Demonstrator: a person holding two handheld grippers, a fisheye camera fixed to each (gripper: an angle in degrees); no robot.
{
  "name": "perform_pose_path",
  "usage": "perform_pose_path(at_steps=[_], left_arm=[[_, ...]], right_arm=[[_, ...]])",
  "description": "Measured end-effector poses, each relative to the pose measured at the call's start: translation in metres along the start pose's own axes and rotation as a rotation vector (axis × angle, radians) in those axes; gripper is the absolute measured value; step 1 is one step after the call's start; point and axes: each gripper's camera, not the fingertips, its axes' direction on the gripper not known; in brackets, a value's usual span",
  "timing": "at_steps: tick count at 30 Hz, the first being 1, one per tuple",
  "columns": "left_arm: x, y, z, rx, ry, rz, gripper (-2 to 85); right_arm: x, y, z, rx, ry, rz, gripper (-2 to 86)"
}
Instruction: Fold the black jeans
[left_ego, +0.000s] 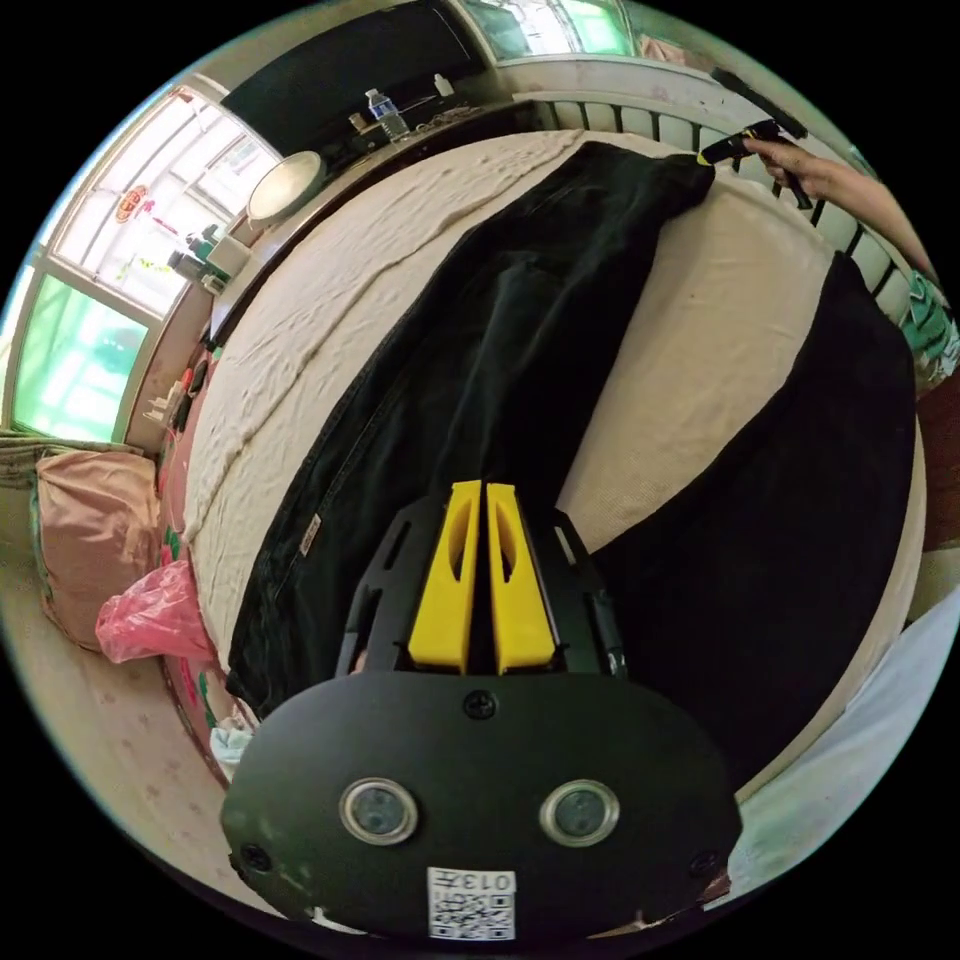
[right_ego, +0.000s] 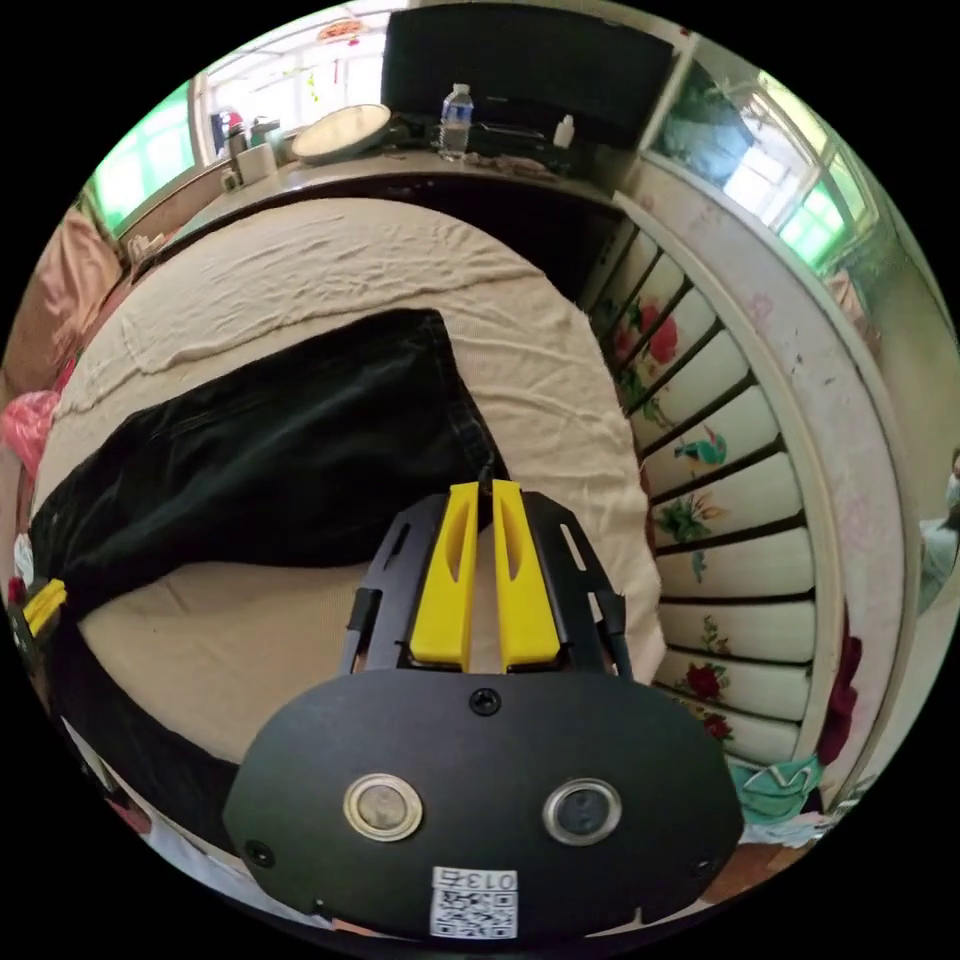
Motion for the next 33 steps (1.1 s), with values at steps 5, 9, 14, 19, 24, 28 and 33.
perform_pose_path(at_steps=[5, 9, 14, 19, 24, 28, 33], left_arm=[[-0.018, -0.002, -0.041, 0.094, 0.118, 0.013, 0.2], [-0.012, 0.001, -0.019, 0.052, 0.214, 0.03, 0.4], [-0.015, 0.008, 0.003, 0.003, 0.29, -0.067, 1.2], [-0.062, 0.041, -0.021, 0.06, 0.144, -0.26, 0.7], [-0.061, 0.012, 0.023, -0.055, 0.018, -0.32, -0.2], [-0.047, 0.001, 0.051, -0.121, -0.097, -0.34, -0.3], [-0.065, 0.016, 0.065, -0.114, -0.073, -0.476, -0.3]], right_arm=[[0.032, 0.012, -0.079, 0.15, -0.052, -0.044, 2.4], [0.062, 0.04, -0.081, 0.09, -0.046, -0.043, 2.3], [0.076, 0.067, 0.0, -0.182, 0.047, -0.038, 2.0], [0.072, 0.069, -0.062, 0.101, 0.009, -0.032, 2.0], [-0.012, 0.037, -0.057, 0.12, -0.172, -0.223, 0.3], [-0.067, 0.025, -0.021, 0.033, -0.175, -0.334, 0.0], [-0.066, 0.012, 0.009, -0.052, -0.107, -0.311, 0.0]])
